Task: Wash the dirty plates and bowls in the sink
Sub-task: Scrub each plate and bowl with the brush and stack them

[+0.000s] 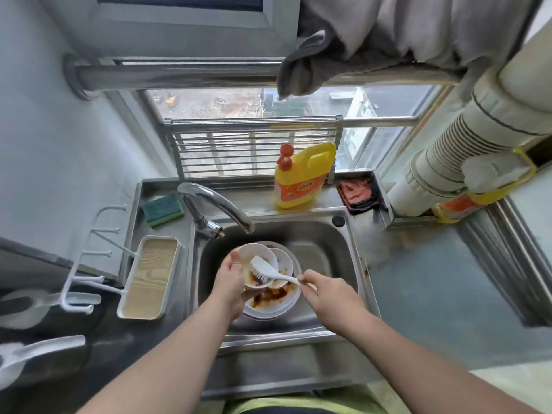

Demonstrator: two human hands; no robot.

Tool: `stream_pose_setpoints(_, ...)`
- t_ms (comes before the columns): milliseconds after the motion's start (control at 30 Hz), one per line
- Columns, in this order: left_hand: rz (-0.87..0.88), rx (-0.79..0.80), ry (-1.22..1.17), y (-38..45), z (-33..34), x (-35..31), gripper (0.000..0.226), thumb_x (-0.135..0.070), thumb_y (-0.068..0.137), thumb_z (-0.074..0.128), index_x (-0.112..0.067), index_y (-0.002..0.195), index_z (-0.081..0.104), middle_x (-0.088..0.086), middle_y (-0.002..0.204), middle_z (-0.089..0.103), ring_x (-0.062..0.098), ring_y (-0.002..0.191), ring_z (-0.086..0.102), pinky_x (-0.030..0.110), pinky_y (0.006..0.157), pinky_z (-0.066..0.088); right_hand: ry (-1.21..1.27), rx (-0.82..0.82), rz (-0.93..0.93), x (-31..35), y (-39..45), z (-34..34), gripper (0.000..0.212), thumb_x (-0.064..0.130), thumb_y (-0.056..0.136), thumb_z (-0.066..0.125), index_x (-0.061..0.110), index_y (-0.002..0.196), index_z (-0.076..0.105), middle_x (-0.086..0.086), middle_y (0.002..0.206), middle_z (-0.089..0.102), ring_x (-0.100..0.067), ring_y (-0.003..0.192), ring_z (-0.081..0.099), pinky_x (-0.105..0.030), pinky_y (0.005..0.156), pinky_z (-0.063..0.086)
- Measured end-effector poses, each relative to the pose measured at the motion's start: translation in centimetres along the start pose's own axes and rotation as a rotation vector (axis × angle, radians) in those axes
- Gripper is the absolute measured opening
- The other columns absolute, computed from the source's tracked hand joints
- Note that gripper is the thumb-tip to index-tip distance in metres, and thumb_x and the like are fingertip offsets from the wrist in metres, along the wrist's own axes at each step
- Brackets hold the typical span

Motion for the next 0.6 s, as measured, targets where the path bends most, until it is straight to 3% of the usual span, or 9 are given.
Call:
stream_pose_setpoints(167,-0.033,-0.049,-0.061,0.2,2.4,1.0,0.038,-0.053,0.111,0.032,-0.030,0.135,0.050,0.010,0.116,0.063,0.035,0.096,0.067,0.051,0.073,0.062,0.253,0.049,-0.018,1.8,-0.1,1.2,0.019,0.049,0.104,0.051,0.041,0.117,0.063,0.003,0.106,0.072,-0.022,0.091,0.065,-0.037,0.082,0.054)
stream_pose_setpoints(333,-0.009,-0.073,-0.017,1.7,3.2,2.0,0.045,-0.055,0.110,0.036,-0.028,0.143,0.050,0.013,0.130,0.065,0.032,0.102,0.068,0.054,0.074,0.063,0.013,-0.015,0.058,-0.9,0.5,0.2,0.020,0.053,0.107,0.042,0.040,0.117,0.054,-0.002,0.102,0.072,-0.031,0.091,0.064,-0.038,0.072,0.051)
stream_pose_setpoints(433,-0.024,-0.112,-0.012,2.0,3.3,2.6,0.044,-0.054,0.111,0.034,-0.031,0.147,0.046,0.012,0.133,0.063,0.032,0.098,0.068,0.046,0.065,0.061,0.282,0.106,0.079,0.0,-0.8,1.2,0.012,0.045,0.105,0.051,0.041,0.111,0.061,0.004,0.095,0.068,-0.019,0.078,0.060,-0.032,0.067,0.047)
stream_pose_setpoints(500,-0.088,-0.117,-0.032,1.5,3.7,3.6,0.046,-0.054,0.112,0.030,-0.033,0.151,0.040,0.013,0.126,0.064,0.036,0.093,0.070,0.047,0.061,0.061,0.368,0.113,0.075,1.1,-0.1,1.5,0.014,0.041,0.106,0.053,0.039,0.114,0.064,0.005,0.101,0.067,-0.017,0.085,0.060,-0.030,0.072,0.044)
stream_pose_setpoints(600,-0.099,-0.109,-0.046,1.0,3.7,3.8,0.044,-0.052,0.112,0.031,-0.032,0.150,0.041,0.015,0.118,0.067,0.041,0.094,0.073,0.053,0.063,0.064,0.141,0.038,0.067,-0.1,1.2,0.2,0.016,0.050,0.107,0.047,0.042,0.114,0.059,0.002,0.106,0.070,-0.026,0.094,0.063,-0.036,0.078,0.050)
Point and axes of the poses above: each hand's wrist, its own y-axis towards the middle knuckle, its own z-axis out of the palm, x = y × z, the point moved 2 cm from there along y, towards the middle knuckle
